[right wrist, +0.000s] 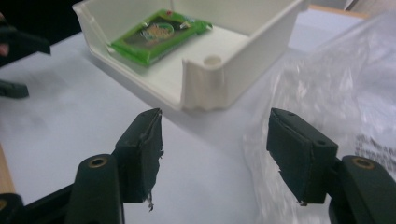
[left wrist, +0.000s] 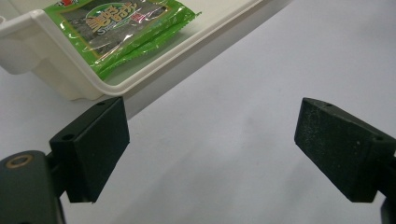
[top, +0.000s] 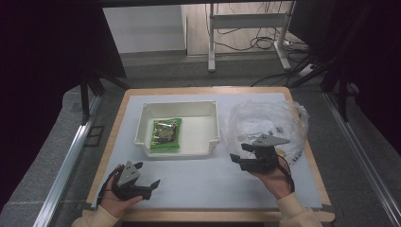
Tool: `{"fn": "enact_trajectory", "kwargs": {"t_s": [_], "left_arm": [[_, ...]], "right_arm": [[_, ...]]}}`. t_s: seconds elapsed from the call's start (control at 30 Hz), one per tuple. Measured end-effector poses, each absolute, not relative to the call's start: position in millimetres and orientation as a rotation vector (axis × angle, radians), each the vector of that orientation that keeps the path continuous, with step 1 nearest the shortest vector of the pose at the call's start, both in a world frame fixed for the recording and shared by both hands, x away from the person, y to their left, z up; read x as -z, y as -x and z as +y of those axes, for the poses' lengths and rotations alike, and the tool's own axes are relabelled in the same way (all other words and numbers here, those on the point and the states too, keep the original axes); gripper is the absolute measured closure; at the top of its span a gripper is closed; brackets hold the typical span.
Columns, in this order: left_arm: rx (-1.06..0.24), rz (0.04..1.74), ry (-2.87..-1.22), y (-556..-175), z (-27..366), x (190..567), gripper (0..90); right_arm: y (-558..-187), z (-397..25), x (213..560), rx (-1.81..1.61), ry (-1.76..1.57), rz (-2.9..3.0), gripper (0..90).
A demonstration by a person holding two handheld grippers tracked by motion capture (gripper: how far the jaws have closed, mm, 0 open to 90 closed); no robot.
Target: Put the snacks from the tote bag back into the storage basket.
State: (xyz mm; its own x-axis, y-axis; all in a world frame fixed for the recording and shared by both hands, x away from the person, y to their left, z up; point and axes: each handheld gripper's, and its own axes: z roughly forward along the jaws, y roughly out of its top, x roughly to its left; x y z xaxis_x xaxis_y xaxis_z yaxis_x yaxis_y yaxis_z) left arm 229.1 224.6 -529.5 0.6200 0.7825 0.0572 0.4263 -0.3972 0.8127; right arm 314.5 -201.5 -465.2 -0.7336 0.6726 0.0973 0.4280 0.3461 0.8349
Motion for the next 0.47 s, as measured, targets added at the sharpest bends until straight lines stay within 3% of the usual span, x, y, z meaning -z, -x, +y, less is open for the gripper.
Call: {"fn": "enact_trajectory", "kwargs": {"t_s": [0.47], "left_arm": [[-0.563,0.938,-2.048,-230.4,223.0,529.6,10.3]], "right_arm": [[-313.3,-199.9,475.4,-1.334,-1.003,2.357,33.3]]}}
